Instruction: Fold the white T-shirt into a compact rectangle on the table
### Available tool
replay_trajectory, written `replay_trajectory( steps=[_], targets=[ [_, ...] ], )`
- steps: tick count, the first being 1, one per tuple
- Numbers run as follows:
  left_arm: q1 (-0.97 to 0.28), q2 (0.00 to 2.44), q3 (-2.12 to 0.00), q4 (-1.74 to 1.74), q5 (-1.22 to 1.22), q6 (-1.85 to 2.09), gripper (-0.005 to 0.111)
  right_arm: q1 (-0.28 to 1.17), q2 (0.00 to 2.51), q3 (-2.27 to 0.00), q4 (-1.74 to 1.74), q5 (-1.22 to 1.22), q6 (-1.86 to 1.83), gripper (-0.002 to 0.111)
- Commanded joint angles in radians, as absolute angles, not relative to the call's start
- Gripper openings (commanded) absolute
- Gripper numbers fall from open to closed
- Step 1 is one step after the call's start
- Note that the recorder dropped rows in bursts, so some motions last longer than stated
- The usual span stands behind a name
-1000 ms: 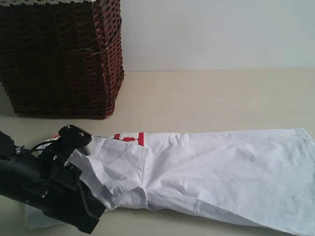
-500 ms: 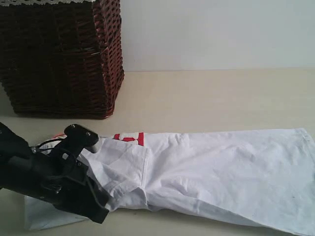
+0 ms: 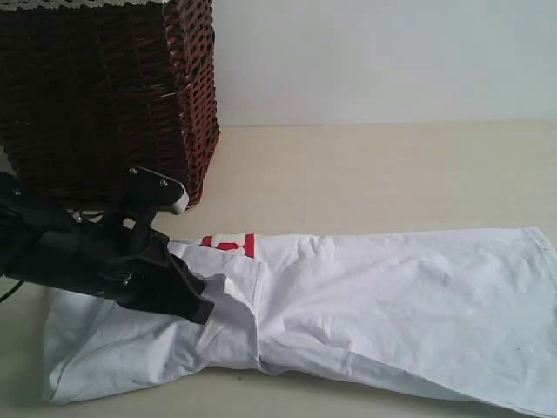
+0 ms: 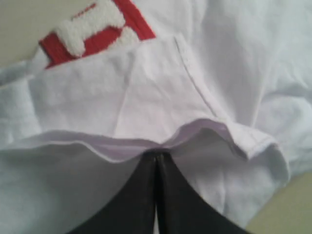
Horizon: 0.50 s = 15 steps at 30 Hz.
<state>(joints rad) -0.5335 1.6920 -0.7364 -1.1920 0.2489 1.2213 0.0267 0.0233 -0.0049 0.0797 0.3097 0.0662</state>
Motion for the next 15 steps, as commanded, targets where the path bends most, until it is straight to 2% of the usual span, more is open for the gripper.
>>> replay_trajectory(
  steps=[1,8,15],
  targets=[
    [-0.539,1.712,-0.773,-1.217,0.241,1.228,0.000,0.023,0.026,0.000,0.073,0.304,0.064,0.000],
    [-0.539,1.720,-0.776,-1.234,0.263,1.200,0.000,0.023,0.026,0.000,0.073,0.304,0.064,0.000],
    [-0.558,1.763,-0.792,-1.409,0.326,1.285,0.000,0.023,0.026,0.000,0.073,0.304,0.064,0.000]
  ],
)
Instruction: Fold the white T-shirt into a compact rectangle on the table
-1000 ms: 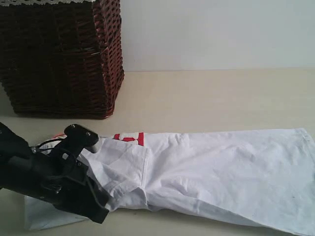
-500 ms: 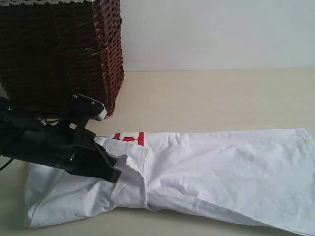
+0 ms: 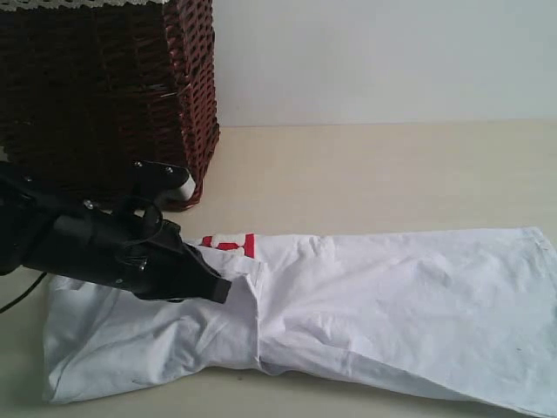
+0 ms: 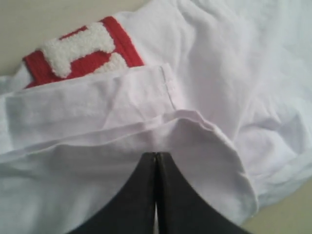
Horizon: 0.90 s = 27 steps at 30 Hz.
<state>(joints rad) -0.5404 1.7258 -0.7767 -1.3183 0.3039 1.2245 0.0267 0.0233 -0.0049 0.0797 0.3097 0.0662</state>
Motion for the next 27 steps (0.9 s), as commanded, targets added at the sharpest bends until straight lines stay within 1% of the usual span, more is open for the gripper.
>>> replay_trajectory(
  steps=[1,6,11,16,19,22,24,27],
  targets=[
    [-0.560,1.778,-0.797,-1.423,0.326,1.290,0.000,0.023,0.026,0.000,0.073,0.304,0.064,0.000],
    [-0.560,1.845,-0.854,-1.491,0.261,1.290,0.000,0.023,0.026,0.000,0.073,0.304,0.064,0.000],
    [-0.560,1.860,-0.929,-1.500,0.124,1.308,0.000,0.023,0.026,0.000,0.073,0.304,0.064,0.000],
    [-0.560,1.833,-0.945,-1.500,0.036,1.306,0.000,0.023,0.026,0.000,0.073,0.304,0.064,0.000],
    [-0.560,1.767,-0.939,-1.500,0.012,1.306,0.000,0.023,0.026,0.000,0.073,0.304,0.064,0.000],
    [-0.560,1.696,-0.915,-1.500,-0.066,1.308,0.000,0.023,0.026,0.000,0.073,0.304,0.064,0.000],
    [-0.546,1.665,-0.880,-1.508,-0.114,1.308,0.000,0.023,0.026,0.000,0.073,0.304,0.064,0.000],
    [-0.517,1.636,-0.787,-1.569,-0.116,1.308,0.000,0.023,0.026,0.000,0.073,0.304,0.064,0.000]
  ],
)
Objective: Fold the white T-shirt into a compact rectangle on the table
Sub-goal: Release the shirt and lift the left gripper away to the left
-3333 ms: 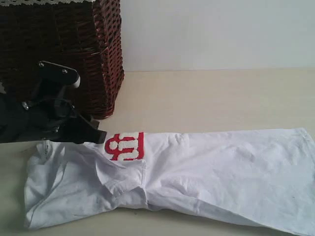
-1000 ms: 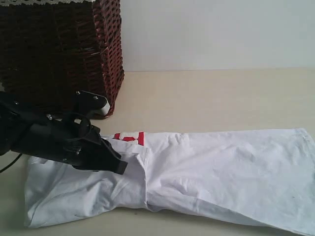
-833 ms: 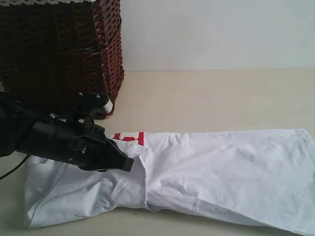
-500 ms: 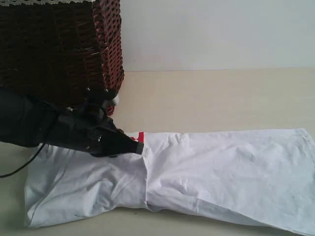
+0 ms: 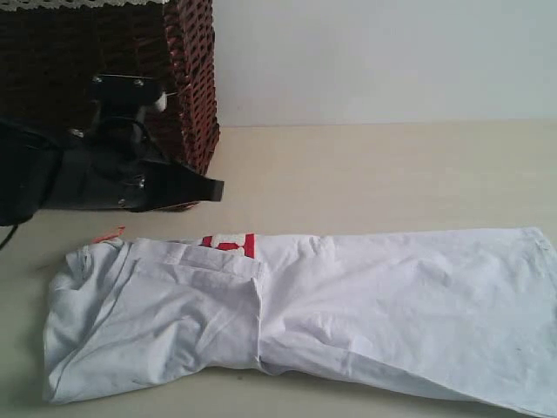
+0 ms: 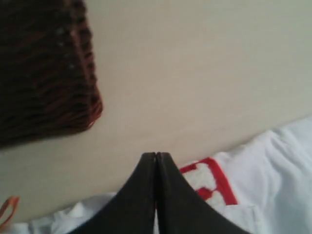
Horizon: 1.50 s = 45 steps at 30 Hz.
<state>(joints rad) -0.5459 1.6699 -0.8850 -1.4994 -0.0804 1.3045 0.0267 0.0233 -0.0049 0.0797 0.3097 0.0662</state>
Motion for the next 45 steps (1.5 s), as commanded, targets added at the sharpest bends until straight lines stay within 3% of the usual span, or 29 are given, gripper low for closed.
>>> replay_trajectory(
  steps=[1,9,18,26,33,45],
  targets=[
    [-0.510,1.625,-0.746,-1.591,-0.124,1.308,0.000,0.023,0.026,0.000,0.073,0.304,0.064,0.000],
    [-0.508,1.571,-0.578,-1.732,-0.201,1.302,0.003,0.023,0.026,0.000,0.073,0.304,0.064,0.000],
    [-0.508,1.571,-0.570,-1.736,-0.142,1.300,0.053,0.023,0.026,0.000,0.073,0.304,0.064,0.000],
    [-0.508,1.637,-0.570,-1.743,-0.309,1.202,0.058,0.023,0.026,0.000,0.073,0.304,0.064,0.000],
    [-0.508,1.698,-0.570,-1.743,-0.284,1.170,0.081,0.023,0.026,0.000,0.073,0.304,0.064,0.000],
    [-0.508,1.699,-0.564,-1.744,-0.341,1.154,0.082,0.023,0.026,0.000,0.073,0.304,0.064,0.000]
  ],
)
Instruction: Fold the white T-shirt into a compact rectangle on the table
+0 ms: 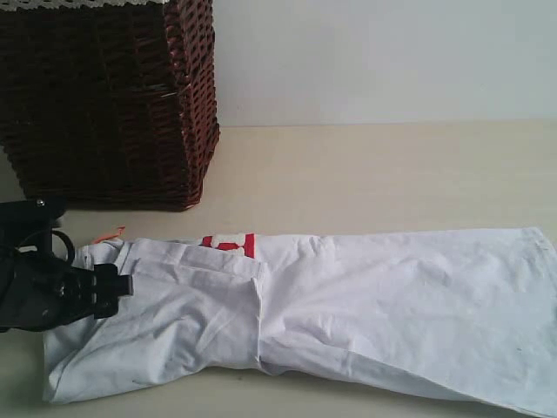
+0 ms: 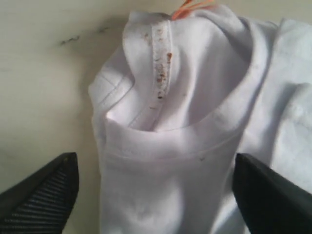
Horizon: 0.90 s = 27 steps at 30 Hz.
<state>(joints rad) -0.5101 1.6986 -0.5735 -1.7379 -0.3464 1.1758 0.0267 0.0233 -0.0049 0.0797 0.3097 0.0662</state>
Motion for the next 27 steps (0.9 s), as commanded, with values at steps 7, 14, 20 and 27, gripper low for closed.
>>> replay_trajectory(
  steps=[7,14,20,27],
  targets=[
    [-0.508,1.700,-0.497,-1.744,-0.331,1.058,0.082,0.023,0.026,0.000,0.073,0.304,0.064,0.000],
    [-0.508,1.723,-0.514,-1.709,-0.190,1.009,0.082,0.023,0.026,0.000,0.073,0.304,0.064,0.000],
    [-0.508,1.723,-0.526,-1.701,-0.196,1.009,0.052,0.023,0.026,0.000,0.073,0.304,0.064,0.000],
    [-0.508,1.723,-0.524,-1.680,-0.209,1.018,0.000,0.023,0.026,0.000,0.073,0.304,0.064,0.000]
  ],
)
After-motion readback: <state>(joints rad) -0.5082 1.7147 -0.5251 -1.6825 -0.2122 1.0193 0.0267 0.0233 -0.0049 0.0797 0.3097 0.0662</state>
